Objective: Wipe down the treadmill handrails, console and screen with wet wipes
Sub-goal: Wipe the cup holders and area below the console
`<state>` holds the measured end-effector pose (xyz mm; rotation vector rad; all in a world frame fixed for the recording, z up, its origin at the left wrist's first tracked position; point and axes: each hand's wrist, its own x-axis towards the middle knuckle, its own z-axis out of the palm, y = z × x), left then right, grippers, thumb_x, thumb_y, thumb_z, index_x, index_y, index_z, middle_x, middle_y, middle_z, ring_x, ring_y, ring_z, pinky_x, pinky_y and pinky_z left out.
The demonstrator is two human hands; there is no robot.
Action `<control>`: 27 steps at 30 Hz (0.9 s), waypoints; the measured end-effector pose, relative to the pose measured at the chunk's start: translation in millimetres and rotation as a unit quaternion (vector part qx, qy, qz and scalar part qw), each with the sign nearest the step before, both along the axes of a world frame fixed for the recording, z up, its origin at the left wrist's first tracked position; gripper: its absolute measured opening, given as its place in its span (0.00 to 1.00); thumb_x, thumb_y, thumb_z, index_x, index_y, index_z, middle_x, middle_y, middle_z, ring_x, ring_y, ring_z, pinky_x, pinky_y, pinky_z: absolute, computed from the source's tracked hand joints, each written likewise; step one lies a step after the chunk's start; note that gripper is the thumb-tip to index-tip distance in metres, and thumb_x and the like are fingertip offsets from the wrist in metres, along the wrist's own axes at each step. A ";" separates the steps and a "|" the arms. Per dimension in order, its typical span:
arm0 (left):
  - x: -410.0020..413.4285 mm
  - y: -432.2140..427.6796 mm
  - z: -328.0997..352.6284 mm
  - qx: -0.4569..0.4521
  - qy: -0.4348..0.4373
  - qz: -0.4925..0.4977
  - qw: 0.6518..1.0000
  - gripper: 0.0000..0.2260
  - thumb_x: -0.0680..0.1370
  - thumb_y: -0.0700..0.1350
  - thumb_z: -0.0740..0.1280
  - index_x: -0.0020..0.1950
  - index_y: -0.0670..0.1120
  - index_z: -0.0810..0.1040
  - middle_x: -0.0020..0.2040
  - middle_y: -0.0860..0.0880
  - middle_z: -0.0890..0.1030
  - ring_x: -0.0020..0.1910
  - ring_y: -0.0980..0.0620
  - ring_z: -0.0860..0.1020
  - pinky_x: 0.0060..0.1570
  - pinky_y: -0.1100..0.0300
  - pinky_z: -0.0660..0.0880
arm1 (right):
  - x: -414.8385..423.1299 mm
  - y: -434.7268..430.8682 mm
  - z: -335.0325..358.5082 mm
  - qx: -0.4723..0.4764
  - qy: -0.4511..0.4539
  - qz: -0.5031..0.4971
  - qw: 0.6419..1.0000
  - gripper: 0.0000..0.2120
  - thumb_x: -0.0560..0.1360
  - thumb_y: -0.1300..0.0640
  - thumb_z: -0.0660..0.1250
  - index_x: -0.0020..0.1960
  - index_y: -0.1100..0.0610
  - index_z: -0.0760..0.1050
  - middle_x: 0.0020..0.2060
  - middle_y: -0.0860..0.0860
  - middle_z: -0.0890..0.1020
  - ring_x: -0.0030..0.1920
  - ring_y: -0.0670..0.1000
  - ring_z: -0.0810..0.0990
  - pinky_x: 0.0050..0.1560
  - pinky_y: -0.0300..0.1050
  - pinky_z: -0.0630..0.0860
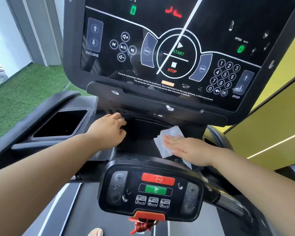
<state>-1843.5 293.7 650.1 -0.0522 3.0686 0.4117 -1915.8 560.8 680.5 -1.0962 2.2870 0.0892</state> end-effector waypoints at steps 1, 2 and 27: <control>0.8 0.1 0.0 0.001 0.000 0.001 1.000 0.20 0.79 0.47 0.55 0.71 0.49 0.69 0.69 0.52 0.68 0.66 0.49 0.67 0.65 0.60 0.62 | 2.4 3.1 1.1 0.000 -0.017 0.010 1.000 0.22 0.84 0.54 0.48 0.77 0.51 0.49 0.73 0.39 0.46 0.72 0.35 0.43 0.68 0.27 0.37; 1.5 0.5 -0.4 0.002 0.000 0.001 1.000 0.20 0.79 0.47 0.54 0.71 0.49 0.69 0.69 0.52 0.68 0.66 0.49 0.68 0.65 0.59 0.62 | 3.2 5.8 1.6 0.001 -0.029 0.017 0.999 0.22 0.84 0.54 0.48 0.77 0.50 0.50 0.73 0.39 0.47 0.72 0.35 0.43 0.70 0.28 0.37; 2.1 -13.5 0.5 0.058 -0.009 -0.015 0.998 0.19 0.80 0.42 0.57 0.70 0.51 0.70 0.71 0.54 0.67 0.69 0.53 0.65 0.66 0.67 0.54 | -6.3 -22.1 -6.1 -0.057 -0.129 0.033 0.989 0.20 0.84 0.53 0.48 0.75 0.46 0.54 0.69 0.32 0.48 0.72 0.33 0.44 0.68 0.24 0.40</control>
